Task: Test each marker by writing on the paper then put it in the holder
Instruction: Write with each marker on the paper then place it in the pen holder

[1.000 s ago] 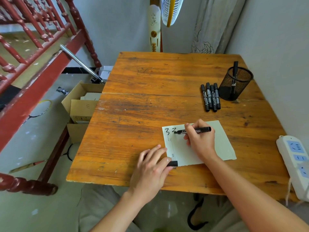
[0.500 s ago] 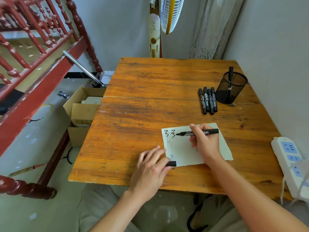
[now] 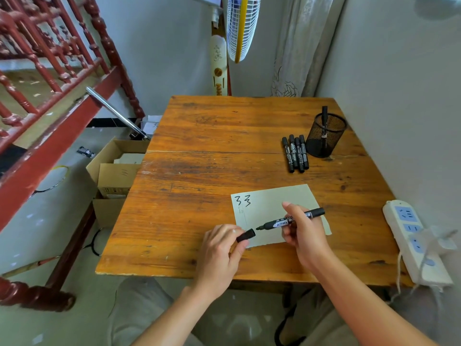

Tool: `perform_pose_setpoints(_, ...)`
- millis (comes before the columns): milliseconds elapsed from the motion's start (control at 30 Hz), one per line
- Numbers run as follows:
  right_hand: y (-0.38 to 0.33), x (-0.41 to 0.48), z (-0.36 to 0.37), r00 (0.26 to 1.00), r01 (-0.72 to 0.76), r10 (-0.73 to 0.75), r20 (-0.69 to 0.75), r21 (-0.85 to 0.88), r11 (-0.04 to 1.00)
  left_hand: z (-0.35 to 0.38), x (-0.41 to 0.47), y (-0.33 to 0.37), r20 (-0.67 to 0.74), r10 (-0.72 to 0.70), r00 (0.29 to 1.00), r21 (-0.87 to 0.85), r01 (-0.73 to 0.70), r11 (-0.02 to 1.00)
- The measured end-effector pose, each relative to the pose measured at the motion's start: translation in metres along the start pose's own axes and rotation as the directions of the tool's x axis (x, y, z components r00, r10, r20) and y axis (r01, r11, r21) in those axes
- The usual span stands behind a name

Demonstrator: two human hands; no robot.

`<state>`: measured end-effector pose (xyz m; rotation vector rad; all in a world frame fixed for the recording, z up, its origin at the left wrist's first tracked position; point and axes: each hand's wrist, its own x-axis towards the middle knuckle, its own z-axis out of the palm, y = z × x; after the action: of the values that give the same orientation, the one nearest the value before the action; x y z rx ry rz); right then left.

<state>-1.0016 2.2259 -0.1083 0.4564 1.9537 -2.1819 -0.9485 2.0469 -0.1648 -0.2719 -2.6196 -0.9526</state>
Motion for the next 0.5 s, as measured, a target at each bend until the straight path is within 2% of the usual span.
perform_pose_setpoints(233, 0.012, -0.003, -0.002, 1.0, 0.029, -0.028, 0.013, -0.106, 0.994, 0.001, -0.006, 0.008, 0.01, 0.015, 1.0, -0.057, -0.014, 0.998)
perform_pose_setpoints(500, 0.019, -0.01, -0.005, 0.994, 0.085, -0.072, 0.08, -0.173, 0.981, -0.002, -0.009, 0.014, 0.026, 0.035, 0.999, 0.019, -0.036, 0.999)
